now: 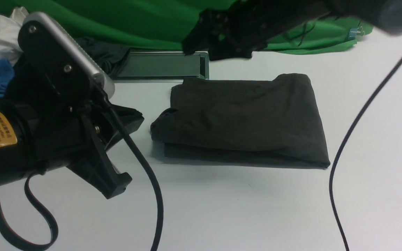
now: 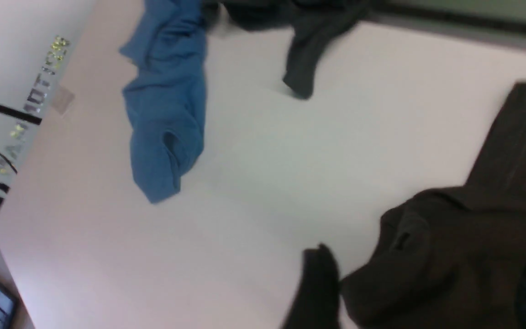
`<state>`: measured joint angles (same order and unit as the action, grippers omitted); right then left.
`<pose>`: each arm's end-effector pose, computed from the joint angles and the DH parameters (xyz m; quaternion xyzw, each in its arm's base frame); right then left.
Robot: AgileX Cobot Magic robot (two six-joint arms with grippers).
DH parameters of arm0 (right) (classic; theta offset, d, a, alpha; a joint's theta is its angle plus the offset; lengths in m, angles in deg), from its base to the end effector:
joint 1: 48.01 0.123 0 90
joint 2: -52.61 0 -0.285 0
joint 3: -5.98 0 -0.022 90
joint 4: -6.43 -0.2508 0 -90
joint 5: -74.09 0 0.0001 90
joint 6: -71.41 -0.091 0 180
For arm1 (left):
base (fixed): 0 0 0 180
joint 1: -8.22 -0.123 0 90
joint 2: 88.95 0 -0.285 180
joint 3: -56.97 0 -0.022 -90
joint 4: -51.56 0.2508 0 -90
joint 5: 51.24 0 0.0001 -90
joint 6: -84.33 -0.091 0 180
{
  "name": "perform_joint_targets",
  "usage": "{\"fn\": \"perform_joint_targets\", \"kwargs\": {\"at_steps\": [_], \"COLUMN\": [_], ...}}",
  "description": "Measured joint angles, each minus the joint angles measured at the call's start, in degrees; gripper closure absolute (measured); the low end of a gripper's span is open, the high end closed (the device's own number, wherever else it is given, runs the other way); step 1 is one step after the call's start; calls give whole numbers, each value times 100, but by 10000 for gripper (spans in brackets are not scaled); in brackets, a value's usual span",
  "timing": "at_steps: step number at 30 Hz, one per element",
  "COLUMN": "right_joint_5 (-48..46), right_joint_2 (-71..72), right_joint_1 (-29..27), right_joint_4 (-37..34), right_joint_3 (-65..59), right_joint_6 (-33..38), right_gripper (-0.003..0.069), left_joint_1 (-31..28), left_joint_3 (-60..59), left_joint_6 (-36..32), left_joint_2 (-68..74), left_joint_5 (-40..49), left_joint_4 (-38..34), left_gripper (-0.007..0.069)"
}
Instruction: Fold a long-sleeved shirt on a white desktop.
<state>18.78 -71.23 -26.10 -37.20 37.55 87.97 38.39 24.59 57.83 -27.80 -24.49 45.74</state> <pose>0.4072 0.2195 0.3156 -0.1825 0.8805 0.3642 0.2424 0.1645 -0.1004 0.3334 0.3865 0.7756 -0.0583 0.4956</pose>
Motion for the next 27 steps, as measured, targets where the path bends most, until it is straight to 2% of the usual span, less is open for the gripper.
{"fn": "perform_joint_targets", "kwargs": {"at_steps": [1,2,3,5,7,12,16,21,27], "right_joint_5": [-138,-154,-311,-546,-595,-458,-63,208,552], "right_joint_2": [150,196,311,401,400,316,285,285,285], "right_joint_1": [-33,-42,-67,-78,-85,-108,-459,-810,-890], "right_joint_4": [340,470,923,1815,2397,3079,3648,3776,3770], "right_joint_3": [0,0,6,18,-143,-690,-1140,-1511,-2033], "right_joint_6": [35,36,47,-63,-288,-468,-921,-1047,-1149], "right_gripper": [265,277,368,501,595,636,640,640,640], "left_joint_1": [0,0,0,0,0,0,0,0,-261], "left_joint_3": [0,0,0,0,0,0,170,952,1909], "left_joint_6": [0,0,9,124,272,558,859,884,892], "left_joint_2": [0,0,0,0,6,194,1214,2920,4429], "left_joint_5": [6,6,6,6,6,-229,-533,-869,-616], "left_joint_4": [0,0,0,0,0,0,0,35,129], "left_gripper": [606,606,606,606,606,606,606,606,606]}}
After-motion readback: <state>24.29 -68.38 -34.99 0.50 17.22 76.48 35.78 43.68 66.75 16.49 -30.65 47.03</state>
